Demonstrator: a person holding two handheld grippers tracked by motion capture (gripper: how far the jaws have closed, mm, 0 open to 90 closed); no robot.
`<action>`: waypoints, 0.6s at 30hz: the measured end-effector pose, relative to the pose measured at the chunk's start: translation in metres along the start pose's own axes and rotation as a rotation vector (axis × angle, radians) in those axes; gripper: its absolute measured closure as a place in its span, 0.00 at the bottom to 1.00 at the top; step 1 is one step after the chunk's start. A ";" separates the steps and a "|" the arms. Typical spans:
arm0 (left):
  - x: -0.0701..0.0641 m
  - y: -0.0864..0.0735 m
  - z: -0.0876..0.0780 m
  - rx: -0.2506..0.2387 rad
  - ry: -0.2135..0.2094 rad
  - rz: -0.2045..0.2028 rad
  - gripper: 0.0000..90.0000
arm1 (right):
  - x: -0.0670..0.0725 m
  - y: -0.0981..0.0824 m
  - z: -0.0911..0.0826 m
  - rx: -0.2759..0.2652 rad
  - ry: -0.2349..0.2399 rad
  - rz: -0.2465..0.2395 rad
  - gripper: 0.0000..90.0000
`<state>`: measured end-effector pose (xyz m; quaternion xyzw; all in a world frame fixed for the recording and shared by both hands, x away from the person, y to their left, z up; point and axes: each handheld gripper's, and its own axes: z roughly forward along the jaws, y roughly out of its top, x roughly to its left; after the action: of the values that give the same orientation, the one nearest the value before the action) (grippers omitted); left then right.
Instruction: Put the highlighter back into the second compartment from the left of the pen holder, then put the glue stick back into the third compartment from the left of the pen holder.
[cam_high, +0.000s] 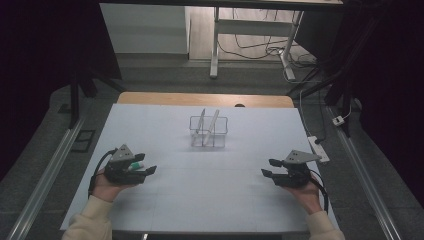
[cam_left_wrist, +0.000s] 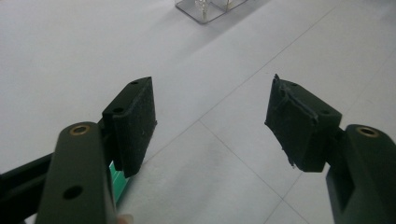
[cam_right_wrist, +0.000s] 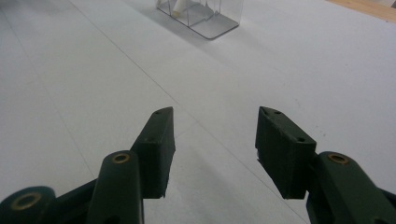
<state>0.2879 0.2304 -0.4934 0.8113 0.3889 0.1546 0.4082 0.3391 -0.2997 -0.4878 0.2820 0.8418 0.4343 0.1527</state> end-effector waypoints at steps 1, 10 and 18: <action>0.000 0.000 -0.001 0.000 0.000 0.000 0.37 | 0.000 0.000 0.000 0.005 -0.003 -0.002 0.52; 0.008 -0.001 -0.004 0.014 -0.001 -0.015 0.36 | 0.001 -0.001 0.000 0.005 -0.001 -0.001 0.51; 0.013 -0.003 -0.008 0.025 0.023 -0.019 0.36 | 0.000 -0.003 0.001 0.026 -0.003 -0.002 0.51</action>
<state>0.2904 0.2456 -0.4919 0.8108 0.4034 0.1549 0.3949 0.3387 -0.3007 -0.4910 0.2837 0.8475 0.4226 0.1508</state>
